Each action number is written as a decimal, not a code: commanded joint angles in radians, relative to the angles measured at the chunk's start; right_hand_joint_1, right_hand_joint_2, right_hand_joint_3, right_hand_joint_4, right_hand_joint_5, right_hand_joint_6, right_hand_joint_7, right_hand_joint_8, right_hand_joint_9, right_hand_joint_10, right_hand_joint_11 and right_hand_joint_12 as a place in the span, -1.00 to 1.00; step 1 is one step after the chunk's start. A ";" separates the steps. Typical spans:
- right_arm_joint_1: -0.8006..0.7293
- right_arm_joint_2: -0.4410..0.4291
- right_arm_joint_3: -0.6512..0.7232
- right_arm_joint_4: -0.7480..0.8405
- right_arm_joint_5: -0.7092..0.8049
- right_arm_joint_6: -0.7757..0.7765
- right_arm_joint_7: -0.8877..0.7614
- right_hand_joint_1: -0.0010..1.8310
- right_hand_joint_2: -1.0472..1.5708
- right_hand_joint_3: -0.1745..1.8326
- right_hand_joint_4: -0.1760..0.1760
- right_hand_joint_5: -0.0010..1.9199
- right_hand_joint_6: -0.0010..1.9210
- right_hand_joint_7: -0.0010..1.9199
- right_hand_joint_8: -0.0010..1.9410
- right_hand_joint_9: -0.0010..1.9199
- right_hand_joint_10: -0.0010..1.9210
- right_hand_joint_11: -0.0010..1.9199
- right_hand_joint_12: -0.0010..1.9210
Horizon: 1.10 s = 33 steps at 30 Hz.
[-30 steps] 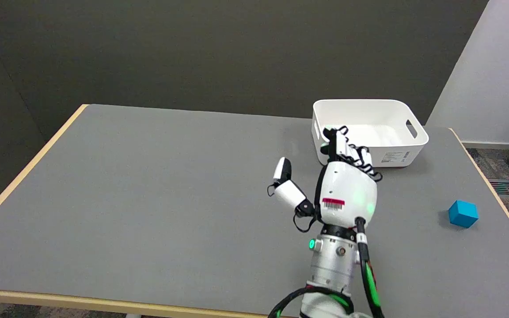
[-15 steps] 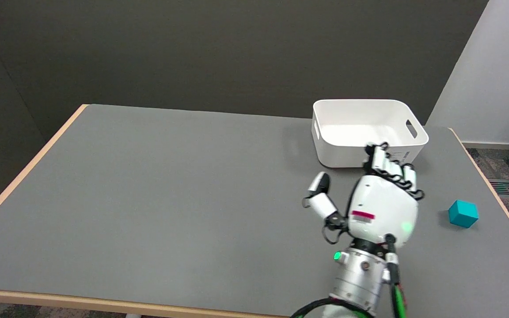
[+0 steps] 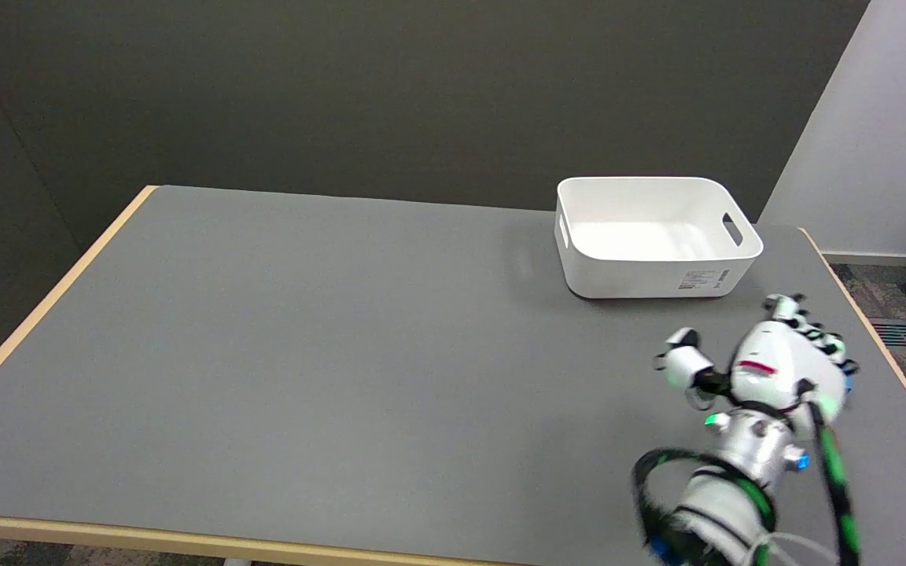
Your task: Pick up blue wooden cube.
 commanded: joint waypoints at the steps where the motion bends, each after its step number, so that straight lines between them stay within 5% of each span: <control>1: -0.165 0.195 0.479 -0.125 0.444 -0.127 0.101 -0.30 0.32 0.04 -0.73 -0.76 -0.43 -0.58 -0.21 -0.63 0.13 -0.72 0.59; 8: -0.250 0.212 0.572 -0.144 0.217 -0.229 0.218 -0.34 0.34 0.01 -0.75 -0.79 -0.48 -0.64 -0.27 -0.69 0.08 -0.77 0.52; 19: -0.026 0.140 0.373 -0.083 0.101 -0.255 0.174 -0.36 0.33 0.01 -0.77 -0.79 -0.49 -0.62 -0.27 -0.68 0.09 -0.77 0.53; 33: -0.086 0.118 0.475 0.028 0.488 -0.141 0.142 -0.37 0.33 0.00 -0.75 -0.77 -0.48 -0.60 -0.28 -0.67 0.10 -0.77 0.52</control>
